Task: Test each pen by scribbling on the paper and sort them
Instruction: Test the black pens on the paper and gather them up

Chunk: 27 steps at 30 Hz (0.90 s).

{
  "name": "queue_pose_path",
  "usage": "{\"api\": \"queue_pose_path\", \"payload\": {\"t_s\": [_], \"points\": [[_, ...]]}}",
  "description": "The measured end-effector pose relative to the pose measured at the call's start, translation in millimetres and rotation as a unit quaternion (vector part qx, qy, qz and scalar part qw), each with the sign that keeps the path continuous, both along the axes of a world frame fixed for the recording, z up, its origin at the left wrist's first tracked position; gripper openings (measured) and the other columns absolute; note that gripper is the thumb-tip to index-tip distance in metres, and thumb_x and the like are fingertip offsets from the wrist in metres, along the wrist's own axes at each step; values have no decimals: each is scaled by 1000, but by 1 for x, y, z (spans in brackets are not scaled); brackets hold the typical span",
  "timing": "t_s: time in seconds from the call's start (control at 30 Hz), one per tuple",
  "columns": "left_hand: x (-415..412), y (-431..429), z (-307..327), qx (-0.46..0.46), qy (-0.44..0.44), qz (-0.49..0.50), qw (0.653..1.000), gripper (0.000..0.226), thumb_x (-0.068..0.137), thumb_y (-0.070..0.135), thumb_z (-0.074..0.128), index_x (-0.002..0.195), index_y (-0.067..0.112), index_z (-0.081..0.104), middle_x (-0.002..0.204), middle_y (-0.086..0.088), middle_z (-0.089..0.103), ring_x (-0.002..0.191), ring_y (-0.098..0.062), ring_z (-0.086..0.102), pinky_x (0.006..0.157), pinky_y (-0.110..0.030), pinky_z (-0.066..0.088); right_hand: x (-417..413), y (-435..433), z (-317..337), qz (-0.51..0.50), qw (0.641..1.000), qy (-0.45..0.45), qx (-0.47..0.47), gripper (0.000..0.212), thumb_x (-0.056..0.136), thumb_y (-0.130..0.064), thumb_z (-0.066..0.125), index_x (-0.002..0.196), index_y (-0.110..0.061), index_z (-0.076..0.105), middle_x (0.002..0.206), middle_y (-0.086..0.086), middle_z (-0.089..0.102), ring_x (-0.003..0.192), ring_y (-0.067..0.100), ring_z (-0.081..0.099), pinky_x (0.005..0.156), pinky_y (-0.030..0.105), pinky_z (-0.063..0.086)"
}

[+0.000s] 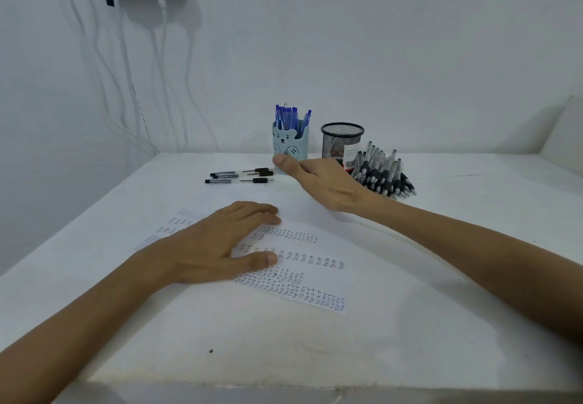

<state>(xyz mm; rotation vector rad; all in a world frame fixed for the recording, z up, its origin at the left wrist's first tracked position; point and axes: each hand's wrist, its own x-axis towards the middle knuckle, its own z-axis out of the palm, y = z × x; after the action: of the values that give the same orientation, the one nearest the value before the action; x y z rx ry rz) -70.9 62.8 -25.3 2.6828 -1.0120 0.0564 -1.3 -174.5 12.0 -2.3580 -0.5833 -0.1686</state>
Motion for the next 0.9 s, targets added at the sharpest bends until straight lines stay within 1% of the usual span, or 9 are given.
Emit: {"api": "queue_pose_path", "payload": {"t_s": [0.07,0.13,0.2,0.3,0.37,0.47,0.6,0.77,0.9], "points": [[0,1,1,-9,-4,11,1000,70,92,80,43,149,39,40,156,28,31,146,10,20,121,-20,24,-1,-6,-2,17,998,14,66,69,93,-75,37,69,-11,45,61,4,50,55,13,46,63,27,40],[1,3,1,-17,-4,19,1000,72,88,85,43,145,40,42,153,29,33,145,8,23,120,-25,29,0,-12,-8,11,987,36,158,64,102,-61,42,77,-5,61,73,12,65,62,14,58,63,35,51],[1,4,0,-15,-10,24,1000,72,85,87,46,142,42,42,151,30,34,144,8,25,118,-26,32,-1,-17,-14,-7,976,30,217,59,106,-54,37,87,-9,71,84,17,65,74,20,61,63,40,59],[1,3,-1,-17,-20,37,999,77,82,89,47,142,43,43,149,31,34,143,9,25,117,-26,34,-9,-20,-18,-14,969,19,245,60,107,-54,33,92,-16,76,69,14,47,57,22,47,47,33,44],[2,3,-1,-14,-20,45,999,80,81,91,45,144,42,42,150,31,34,142,10,24,117,-26,33,-13,-24,-20,23,953,105,282,63,106,-54,37,98,-3,74,66,11,57,51,21,51,43,26,37],[2,3,-1,-12,-20,51,998,82,80,92,43,145,41,42,150,30,34,143,9,24,117,-27,33,-18,-26,-26,63,944,169,275,50,104,-43,53,101,4,69,77,16,71,57,26,65,43,27,41],[2,3,-2,-14,-24,52,998,81,82,91,43,145,40,42,151,29,34,143,9,24,117,-27,33,-23,-27,-30,65,948,188,248,14,98,-16,65,91,-4,66,72,14,68,52,21,55,41,21,36],[2,4,-2,-25,-21,52,998,80,81,90,45,144,41,43,148,30,35,142,10,24,115,-25,33,-26,-29,-25,86,952,211,205,13,95,-10,65,90,0,71,74,13,70,55,16,54,44,20,38],[3,3,-3,-25,-21,47,998,79,82,89,45,144,41,43,148,30,35,142,9,24,113,-23,32,-28,-32,-30,80,966,164,181,16,92,-7,66,81,6,64,65,15,68,46,17,49,47,25,41]]}}
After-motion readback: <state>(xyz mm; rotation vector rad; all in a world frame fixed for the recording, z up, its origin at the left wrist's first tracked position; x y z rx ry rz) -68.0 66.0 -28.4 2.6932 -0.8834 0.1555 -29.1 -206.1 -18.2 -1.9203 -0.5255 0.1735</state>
